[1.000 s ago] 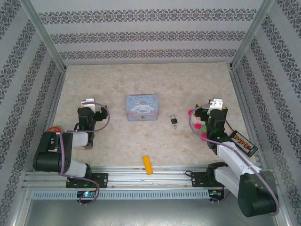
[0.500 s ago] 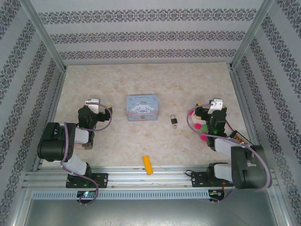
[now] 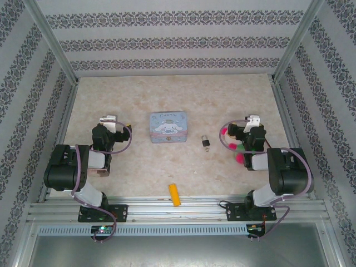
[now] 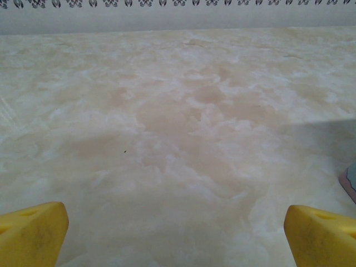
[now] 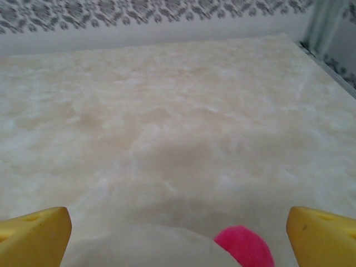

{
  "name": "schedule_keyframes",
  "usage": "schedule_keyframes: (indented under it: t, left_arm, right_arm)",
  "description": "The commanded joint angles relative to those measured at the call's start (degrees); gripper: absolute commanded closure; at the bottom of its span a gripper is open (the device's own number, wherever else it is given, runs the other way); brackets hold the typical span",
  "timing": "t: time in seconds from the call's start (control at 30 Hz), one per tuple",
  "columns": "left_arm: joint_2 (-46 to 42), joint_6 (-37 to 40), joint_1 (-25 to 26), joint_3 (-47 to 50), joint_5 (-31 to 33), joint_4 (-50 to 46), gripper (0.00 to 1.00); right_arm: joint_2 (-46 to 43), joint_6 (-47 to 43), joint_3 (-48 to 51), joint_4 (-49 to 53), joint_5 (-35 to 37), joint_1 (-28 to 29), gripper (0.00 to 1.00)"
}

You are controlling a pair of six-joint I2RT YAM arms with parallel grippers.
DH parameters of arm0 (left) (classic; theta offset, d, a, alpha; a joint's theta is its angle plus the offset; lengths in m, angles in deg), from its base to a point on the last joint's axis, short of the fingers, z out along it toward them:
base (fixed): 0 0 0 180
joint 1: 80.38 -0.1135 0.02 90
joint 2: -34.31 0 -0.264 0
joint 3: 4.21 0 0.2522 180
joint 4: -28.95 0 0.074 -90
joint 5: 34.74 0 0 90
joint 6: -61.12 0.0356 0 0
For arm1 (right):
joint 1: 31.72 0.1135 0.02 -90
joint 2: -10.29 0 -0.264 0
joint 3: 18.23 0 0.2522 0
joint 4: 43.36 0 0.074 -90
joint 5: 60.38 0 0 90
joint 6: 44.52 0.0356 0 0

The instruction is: Unlock a padlock with a key

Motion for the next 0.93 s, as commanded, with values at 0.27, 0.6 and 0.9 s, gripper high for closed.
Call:
schedule_keyframes:
  t: [0.27, 0.6, 0.9]
  left_arm:
    - [-0.03, -0.43, -0.62, -0.79, -0.11, -0.69, 0.01]
    - [-0.03, -0.46, -0.62, -0.78, -0.14, -0.69, 0.01]
    - [-0.02, -0.95, -0.62, -0.72, 1.01, -0.61, 0.01]
  right_arm:
    - [0.17, -2.14, -2.15, 1.07, -8.24, 0.18, 0.02]
    - [0.19, -2.21, -2.24, 1.07, -8.24, 0.18, 0.02]
    - [0.17, -2.15, -2.17, 1.07, -8.17, 0.18, 0.02]
